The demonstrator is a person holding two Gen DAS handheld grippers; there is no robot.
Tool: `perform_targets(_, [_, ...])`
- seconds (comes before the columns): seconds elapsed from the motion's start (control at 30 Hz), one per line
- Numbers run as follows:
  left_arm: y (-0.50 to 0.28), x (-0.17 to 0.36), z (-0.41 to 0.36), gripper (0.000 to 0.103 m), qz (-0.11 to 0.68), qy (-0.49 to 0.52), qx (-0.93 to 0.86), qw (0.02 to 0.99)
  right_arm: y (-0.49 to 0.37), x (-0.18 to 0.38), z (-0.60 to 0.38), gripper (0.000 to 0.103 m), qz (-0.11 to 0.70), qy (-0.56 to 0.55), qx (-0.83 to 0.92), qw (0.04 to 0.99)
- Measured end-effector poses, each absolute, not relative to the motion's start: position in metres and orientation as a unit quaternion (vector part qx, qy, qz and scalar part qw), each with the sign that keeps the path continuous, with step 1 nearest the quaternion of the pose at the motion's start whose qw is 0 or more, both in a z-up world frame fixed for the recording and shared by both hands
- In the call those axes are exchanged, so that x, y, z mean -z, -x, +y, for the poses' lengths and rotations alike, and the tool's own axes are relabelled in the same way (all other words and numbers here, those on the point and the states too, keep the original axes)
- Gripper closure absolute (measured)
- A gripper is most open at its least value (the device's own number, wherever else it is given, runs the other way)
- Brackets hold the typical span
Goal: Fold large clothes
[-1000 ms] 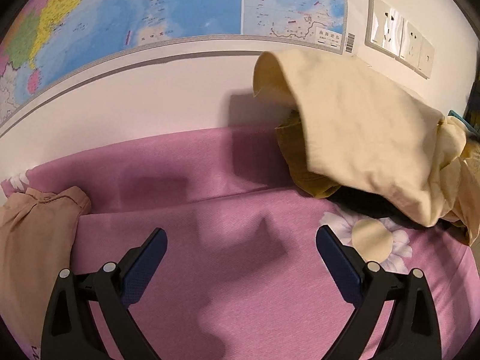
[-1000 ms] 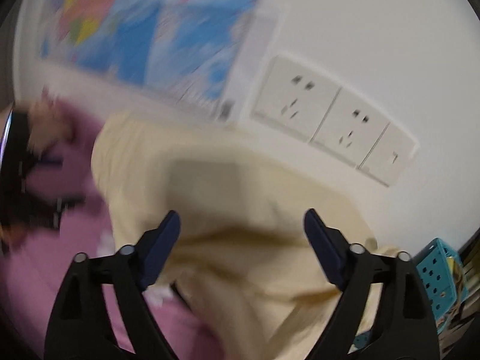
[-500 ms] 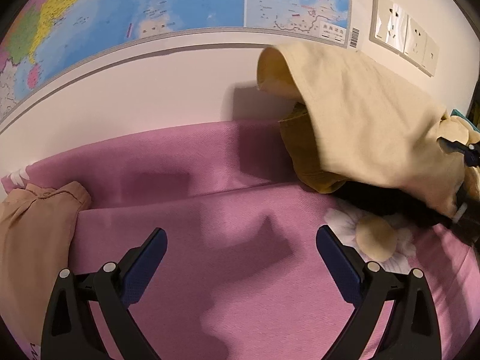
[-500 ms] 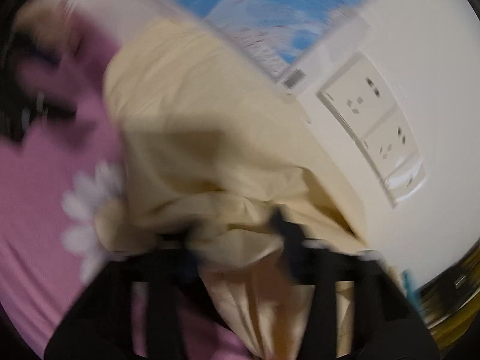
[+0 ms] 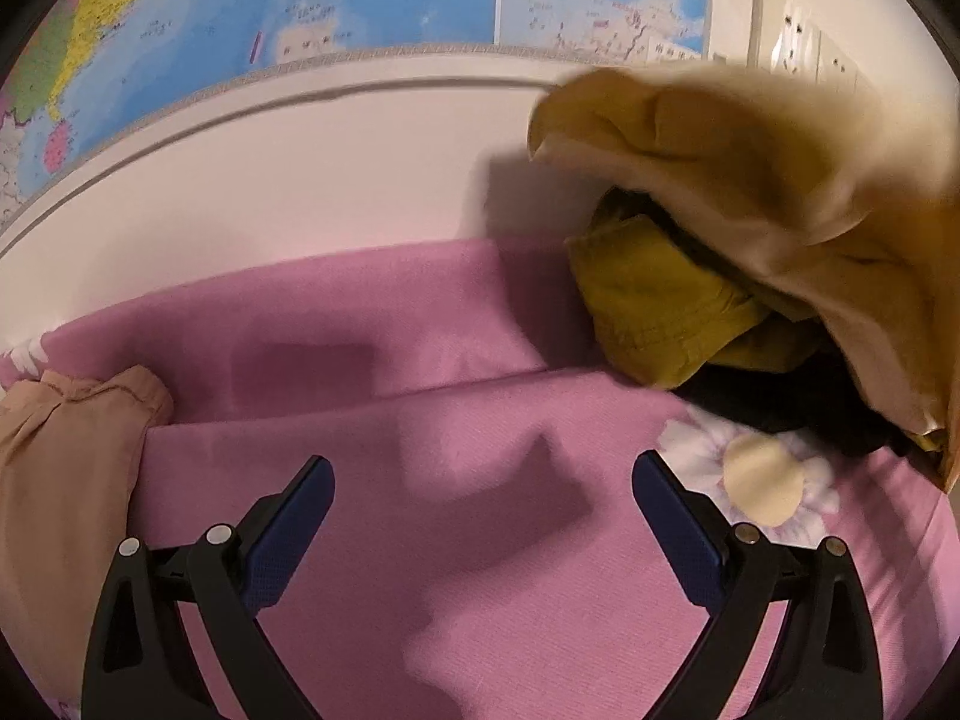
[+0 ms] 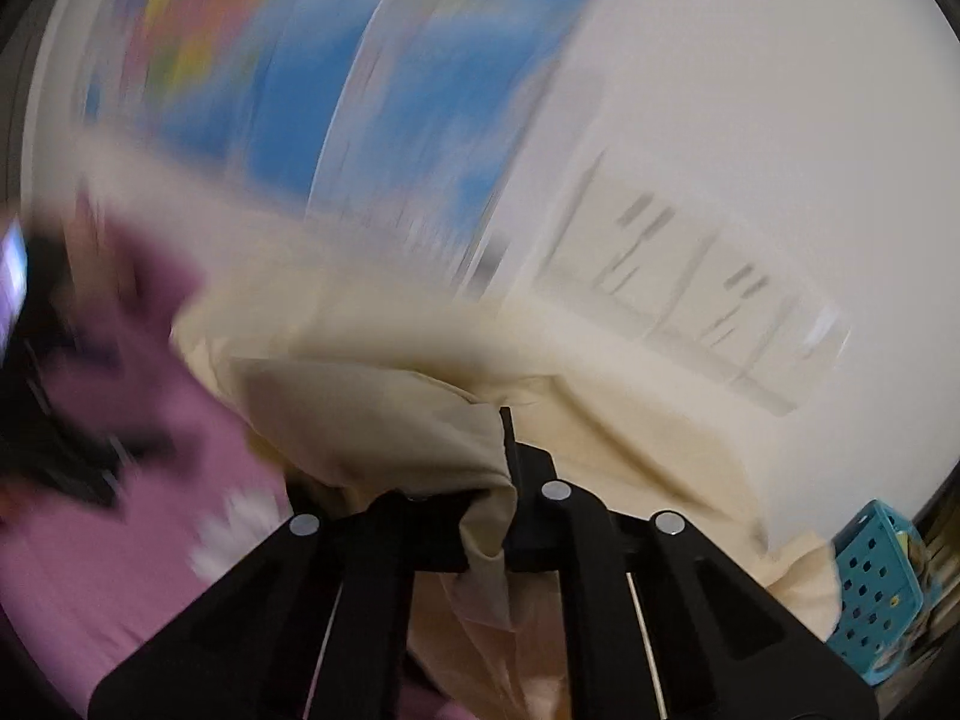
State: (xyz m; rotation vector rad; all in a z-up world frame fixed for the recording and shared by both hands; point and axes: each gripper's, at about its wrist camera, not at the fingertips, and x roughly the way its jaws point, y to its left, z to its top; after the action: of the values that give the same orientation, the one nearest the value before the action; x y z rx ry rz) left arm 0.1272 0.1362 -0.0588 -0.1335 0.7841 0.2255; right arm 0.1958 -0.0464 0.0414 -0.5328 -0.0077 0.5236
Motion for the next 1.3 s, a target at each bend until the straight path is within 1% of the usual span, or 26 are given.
perform_targets(0.1, [-0.130,0.046,0.131,0.007,0.356,0.071,-0.062,0.930,-0.173,-0.100,-0.085,0.098,-0.028,0.198,-0.263,0.944])
perform_targets(0.2, [-0.135,0.030,0.113,0.007,0.321,0.062,-0.011,0.945,-0.147,-0.135,-0.107,0.099,-0.046,0.175,-0.252,0.951])
perform_targets(0.27, [-0.139,0.018,0.097,0.007,0.299,0.064,0.016,0.952,-0.142,-0.148,-0.122,0.099,-0.050,0.159,-0.257,0.952])
perform_targets(0.47, [-0.135,0.010,0.037,0.007,0.267,0.101,0.159,0.945,-0.116,-0.163,-0.146,0.099,-0.057,0.125,-0.260,0.956])
perform_targets(0.57, [-0.118,0.021,0.014,0.007,0.272,0.070,0.204,0.938,-0.106,-0.173,-0.157,0.099,-0.058,0.111,-0.263,0.957])
perform_targets(0.7, [-0.089,0.029,-0.004,0.007,0.261,0.012,0.216,0.941,-0.094,-0.178,-0.162,0.099,-0.059,0.112,-0.259,0.958])
perform_targets(0.8, [-0.080,0.023,-0.027,0.007,0.232,-0.032,0.210,0.949,-0.085,-0.181,-0.165,0.099,-0.058,0.107,-0.270,0.955])
perform_targets(0.93, [-0.091,0.010,-0.052,0.007,0.227,0.003,0.213,0.950,-0.075,-0.183,-0.170,0.099,-0.060,0.097,-0.268,0.957])
perform_targets(1.0, [-0.092,0.006,-0.069,0.007,0.212,-0.012,0.202,0.956,-0.068,-0.183,-0.173,0.099,-0.063,0.101,-0.261,0.958])
perform_targets(1.03, [-0.096,0.006,-0.079,0.007,0.214,-0.024,0.188,0.958,-0.065,-0.184,-0.175,0.099,-0.062,0.099,-0.262,0.958])
perform_targets(1.13, [-0.102,0.010,-0.091,0.007,0.242,-0.010,0.172,0.955,-0.057,-0.188,-0.185,0.099,-0.062,0.088,-0.254,0.961])
perform_targets(1.17, [-0.097,0.011,-0.094,0.007,0.242,-0.009,0.177,0.954,-0.056,-0.189,-0.187,0.099,-0.060,0.085,-0.254,0.962])
perform_targets(1.3, [-0.055,0.014,-0.109,0.007,0.200,-0.046,0.203,0.958,-0.050,-0.190,-0.194,0.099,-0.058,0.087,-0.240,0.965])
